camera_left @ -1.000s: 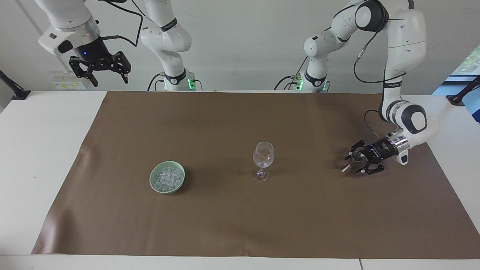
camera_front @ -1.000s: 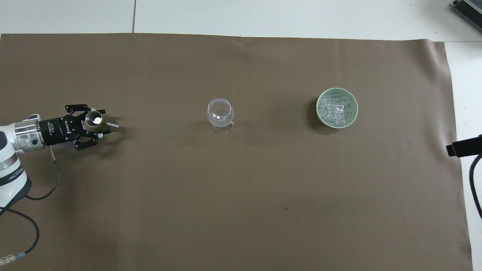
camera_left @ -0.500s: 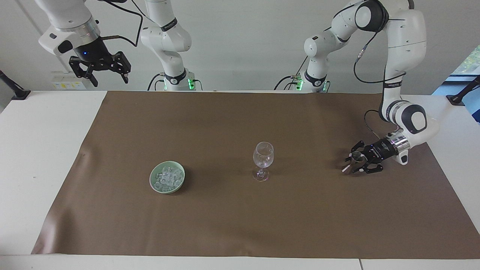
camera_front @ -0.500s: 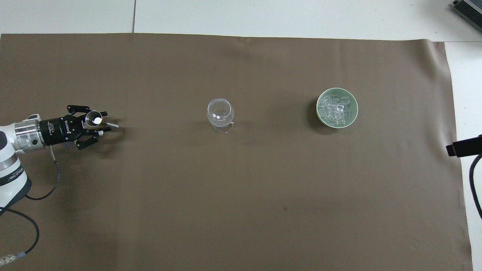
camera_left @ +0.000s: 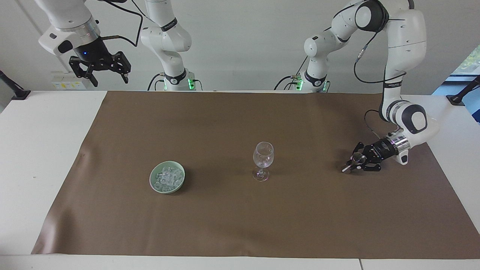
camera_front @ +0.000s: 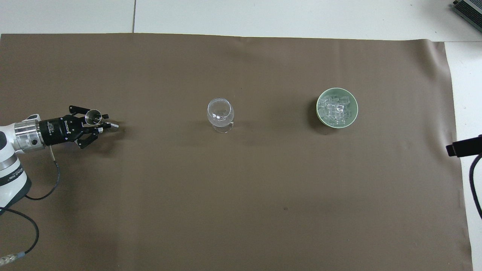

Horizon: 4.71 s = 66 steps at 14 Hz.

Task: Pour wine and add ice with both arms
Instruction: 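Close the left gripper around the small metal cup, then lift the metal cup with the left gripper and carry it to the glass, then tilt the metal cup over the clear glass with the left gripper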

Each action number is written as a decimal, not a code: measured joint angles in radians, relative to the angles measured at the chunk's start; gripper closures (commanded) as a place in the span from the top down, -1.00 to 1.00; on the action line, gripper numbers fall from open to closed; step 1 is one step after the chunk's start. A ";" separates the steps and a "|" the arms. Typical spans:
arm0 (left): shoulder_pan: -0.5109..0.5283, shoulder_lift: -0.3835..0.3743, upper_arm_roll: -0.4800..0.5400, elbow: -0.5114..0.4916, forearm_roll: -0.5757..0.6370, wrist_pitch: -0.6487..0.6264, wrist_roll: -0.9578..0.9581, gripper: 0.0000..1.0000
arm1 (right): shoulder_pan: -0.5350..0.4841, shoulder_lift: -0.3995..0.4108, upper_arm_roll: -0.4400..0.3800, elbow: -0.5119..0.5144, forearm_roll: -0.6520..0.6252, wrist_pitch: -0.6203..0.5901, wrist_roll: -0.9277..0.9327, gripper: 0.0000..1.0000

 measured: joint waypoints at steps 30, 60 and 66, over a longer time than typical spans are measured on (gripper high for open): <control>-0.325 -0.248 -0.008 0.033 0.000 0.101 -0.293 -1.00 | 0.000 0.000 0.000 0.000 0.000 0.000 0.000 1.00; -0.658 -0.293 -0.007 0.055 0.328 0.459 -0.578 -1.00 | 0.000 0.000 0.000 0.000 0.000 0.000 0.000 1.00; -0.669 -0.293 -0.007 0.074 0.430 0.460 -0.615 -1.00 | 0.000 0.000 0.000 0.000 0.000 0.000 0.000 1.00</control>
